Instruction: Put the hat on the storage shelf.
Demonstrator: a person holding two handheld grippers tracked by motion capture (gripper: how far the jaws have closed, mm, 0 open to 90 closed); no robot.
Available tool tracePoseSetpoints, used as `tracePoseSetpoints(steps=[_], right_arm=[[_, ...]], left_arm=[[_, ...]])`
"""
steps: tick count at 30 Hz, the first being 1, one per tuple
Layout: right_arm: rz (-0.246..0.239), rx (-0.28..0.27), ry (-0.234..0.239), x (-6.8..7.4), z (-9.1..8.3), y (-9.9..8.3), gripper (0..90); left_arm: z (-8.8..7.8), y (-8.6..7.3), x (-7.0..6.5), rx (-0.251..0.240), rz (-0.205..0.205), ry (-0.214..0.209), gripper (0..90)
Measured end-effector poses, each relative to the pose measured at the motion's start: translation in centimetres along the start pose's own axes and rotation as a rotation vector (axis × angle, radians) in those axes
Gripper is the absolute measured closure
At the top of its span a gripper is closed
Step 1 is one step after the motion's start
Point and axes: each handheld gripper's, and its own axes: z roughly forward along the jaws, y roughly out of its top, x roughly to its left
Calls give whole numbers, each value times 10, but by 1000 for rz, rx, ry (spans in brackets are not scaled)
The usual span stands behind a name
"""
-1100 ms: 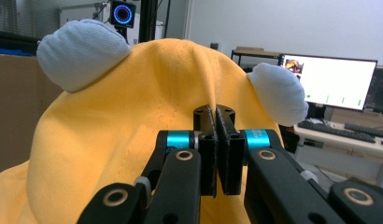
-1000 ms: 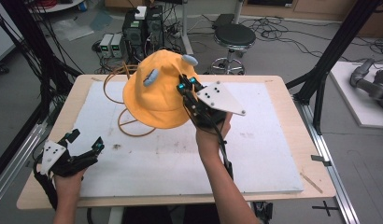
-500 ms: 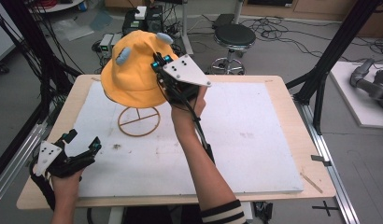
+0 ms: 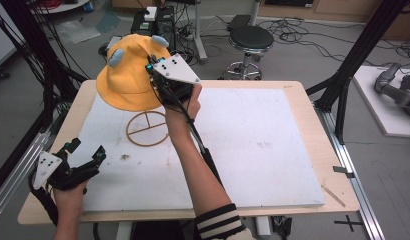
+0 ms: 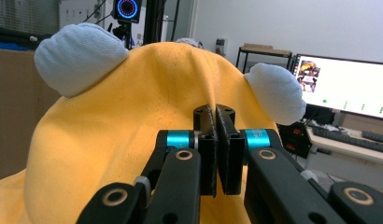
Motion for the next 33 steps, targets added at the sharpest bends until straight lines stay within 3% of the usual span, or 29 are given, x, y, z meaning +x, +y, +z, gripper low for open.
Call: tracePoseSetpoints(steps=[4, 18, 33], right_arm=[[-6, 19, -7, 4, 7, -5, 886], [50, 87, 4, 15, 32, -33, 885], [75, 110, 13, 20, 42, -52, 879]], left_arm=[[0, 0, 0, 2, -3, -1, 125], [-1, -1, 2, -1, -13, 3, 125], [-2, -2, 4, -7, -20, 7, 126]])
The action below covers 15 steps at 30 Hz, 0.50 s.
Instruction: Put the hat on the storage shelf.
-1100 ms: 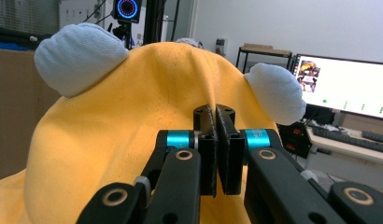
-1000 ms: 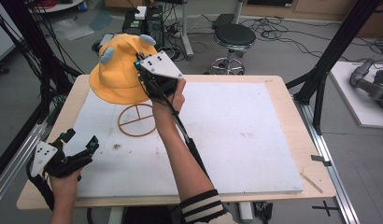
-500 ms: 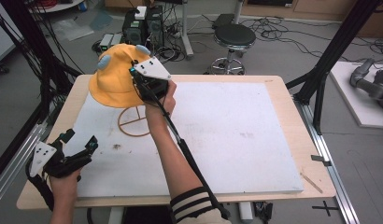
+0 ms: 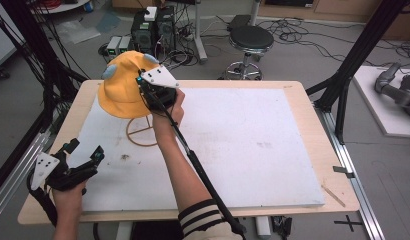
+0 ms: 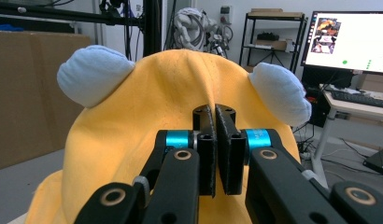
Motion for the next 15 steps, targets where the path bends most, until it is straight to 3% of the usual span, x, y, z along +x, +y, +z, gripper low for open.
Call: tracePoseSetpoints(steps=[8, 9, 13, 15], right_arm=[[12, 9, 0, -1, 0, -8, 836], [8, 2, -2, -2, 0, -7, 798], [45, -2, 3, -6, 0, -6, 480], [56, -1, -8, -8, -1, -7, 406]], left_arm=[[0, -1, 0, 4, -1, 1, 125], [0, -1, 0, 4, -2, 1, 126], [1, -1, 0, 5, -6, 1, 126], [1, -1, -1, 8, -3, -2, 126]])
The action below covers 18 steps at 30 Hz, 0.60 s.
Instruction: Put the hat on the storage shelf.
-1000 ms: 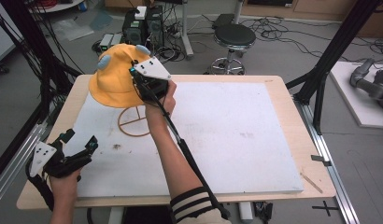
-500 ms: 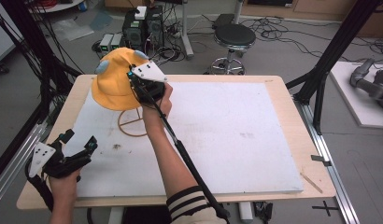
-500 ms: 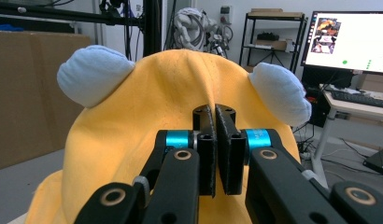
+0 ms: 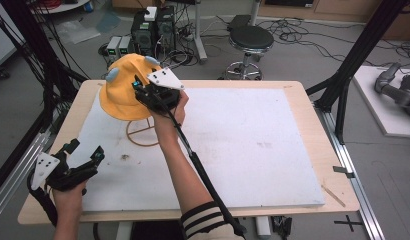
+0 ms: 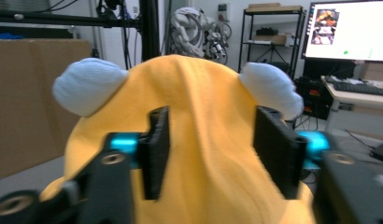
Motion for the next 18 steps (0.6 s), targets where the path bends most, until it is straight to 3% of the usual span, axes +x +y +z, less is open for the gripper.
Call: tracePoseSetpoints(steps=[6, 9, 12, 18], right_arm=[[1, -45, -32, -5, -9, 4, 240], [-12, -39, -16, -10, -17, 10, 197], [-58, -17, -17, -21, -31, 17, 141], [-62, -43, -32, -53, -73, 23, 120]], left_arm=[[0, 0, 0, 2, 2, 0, 126], [-1, 0, 1, 3, 0, 3, 126], [-1, -1, 0, 4, -2, 6, 125], [-1, -3, 1, 19, 11, 10, 125]])
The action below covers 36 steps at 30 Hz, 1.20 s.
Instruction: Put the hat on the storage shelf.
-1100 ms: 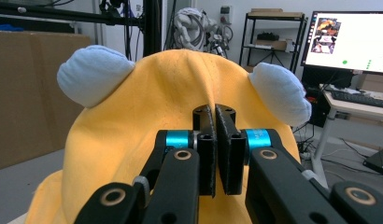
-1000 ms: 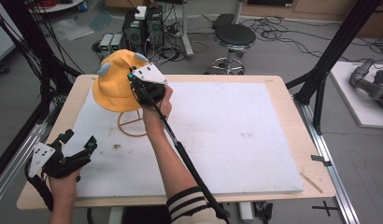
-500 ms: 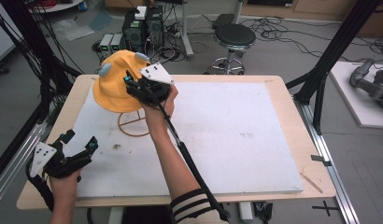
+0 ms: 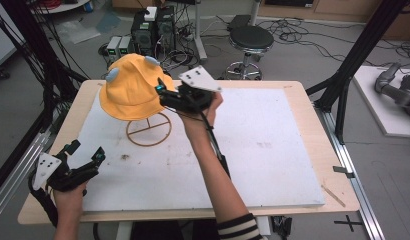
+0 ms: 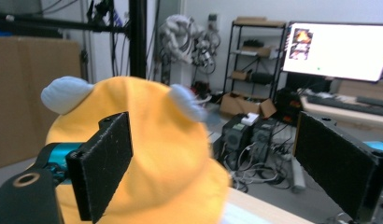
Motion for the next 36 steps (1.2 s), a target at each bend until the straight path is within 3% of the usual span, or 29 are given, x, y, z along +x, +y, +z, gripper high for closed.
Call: tracePoseSetpoints(steps=[5, 8, 16, 19, 27, 34, 36], right_arm=[[-7, -2, 17, -31, -37, -1, 112], [-19, 32, 28, -49, -59, -3, 113], [-26, 28, 16, -99, -124, -25, 113], [-43, 42, -25, -115, -144, -38, 113], [27, 7, -96, -156, -193, -78, 113], [81, 27, -165, -172, -225, -120, 113], [60, 2, -195, -172, -232, -133, 116]], left_arm=[[0, -2, -1, 2, -2, 5, 125], [1, -2, -2, 9, 11, 3, 125], [0, -4, -2, 25, 22, 15, 125], [0, -3, -3, 14, 26, 0, 125], [1, -2, -6, 21, 47, -10, 125], [4, -2, -11, 28, 40, -47, 125], [5, -2, -13, 30, 44, -52, 124]])
